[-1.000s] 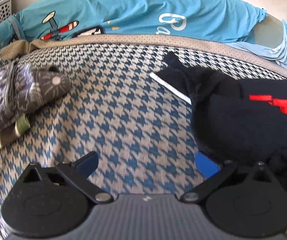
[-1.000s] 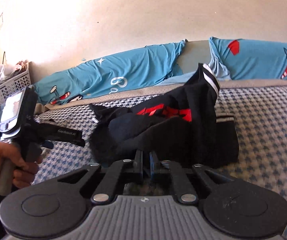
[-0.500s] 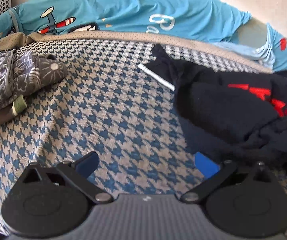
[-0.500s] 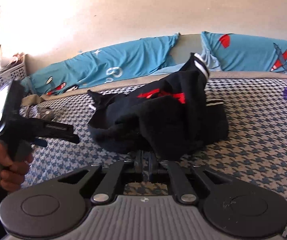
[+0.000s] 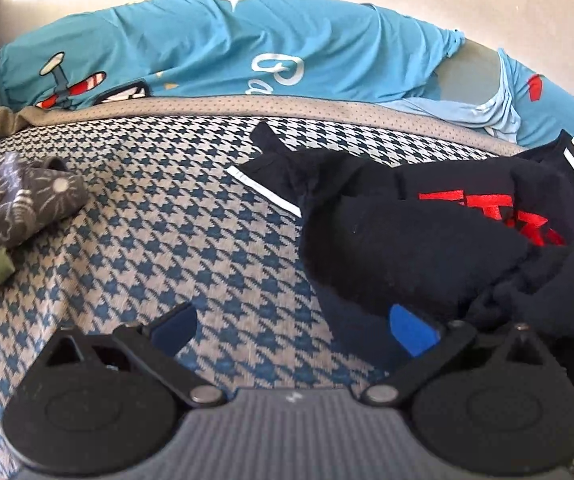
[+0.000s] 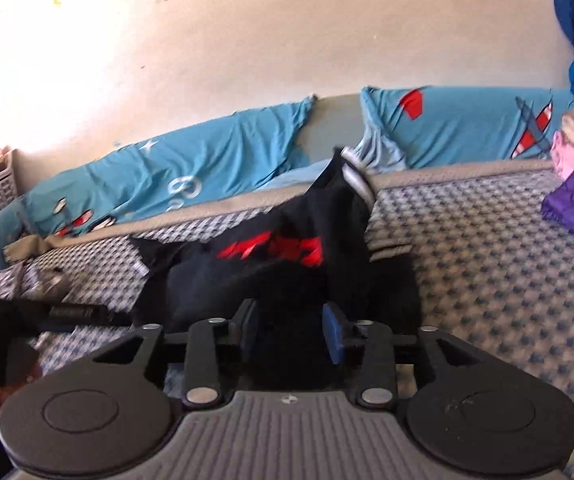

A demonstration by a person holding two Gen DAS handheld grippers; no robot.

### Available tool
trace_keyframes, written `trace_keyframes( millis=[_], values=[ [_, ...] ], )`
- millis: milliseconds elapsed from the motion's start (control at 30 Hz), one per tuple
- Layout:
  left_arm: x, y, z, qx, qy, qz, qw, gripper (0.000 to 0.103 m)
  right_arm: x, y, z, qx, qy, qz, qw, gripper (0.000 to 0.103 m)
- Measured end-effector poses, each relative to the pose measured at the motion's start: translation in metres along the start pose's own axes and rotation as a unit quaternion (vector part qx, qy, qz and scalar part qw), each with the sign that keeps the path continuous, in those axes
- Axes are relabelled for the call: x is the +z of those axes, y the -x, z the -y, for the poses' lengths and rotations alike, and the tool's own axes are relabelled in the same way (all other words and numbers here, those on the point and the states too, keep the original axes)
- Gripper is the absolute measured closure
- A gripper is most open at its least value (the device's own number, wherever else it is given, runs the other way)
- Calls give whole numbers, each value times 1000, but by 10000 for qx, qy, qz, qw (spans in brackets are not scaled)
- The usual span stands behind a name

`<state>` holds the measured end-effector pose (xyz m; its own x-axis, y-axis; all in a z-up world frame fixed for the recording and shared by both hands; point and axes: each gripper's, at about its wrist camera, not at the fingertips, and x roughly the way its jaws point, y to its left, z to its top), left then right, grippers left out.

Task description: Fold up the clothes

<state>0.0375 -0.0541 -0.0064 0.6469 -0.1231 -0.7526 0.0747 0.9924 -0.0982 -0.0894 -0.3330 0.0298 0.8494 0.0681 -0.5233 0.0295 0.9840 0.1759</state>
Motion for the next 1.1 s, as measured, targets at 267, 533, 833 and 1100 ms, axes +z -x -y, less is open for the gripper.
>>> trace_keyframes(
  millis=[267, 533, 833, 1100],
  values=[
    [19, -17, 7, -104, -203, 104, 9997, 0, 31, -49, 15, -205, 336, -80, 9992, 42],
    [39, -49, 1, -253, -56, -143, 9996, 0, 40, -102, 31, -204, 234, -472, 9984, 36],
    [38, -75, -2, -304, 150, -503, 9982, 0, 49, -148, 38, -135, -47, -562, 9983, 85],
    [33, -78, 4, -64, -84, -556, 9984, 0, 73, -153, 32, -542, -58, 265, 9982, 90]
  ],
)
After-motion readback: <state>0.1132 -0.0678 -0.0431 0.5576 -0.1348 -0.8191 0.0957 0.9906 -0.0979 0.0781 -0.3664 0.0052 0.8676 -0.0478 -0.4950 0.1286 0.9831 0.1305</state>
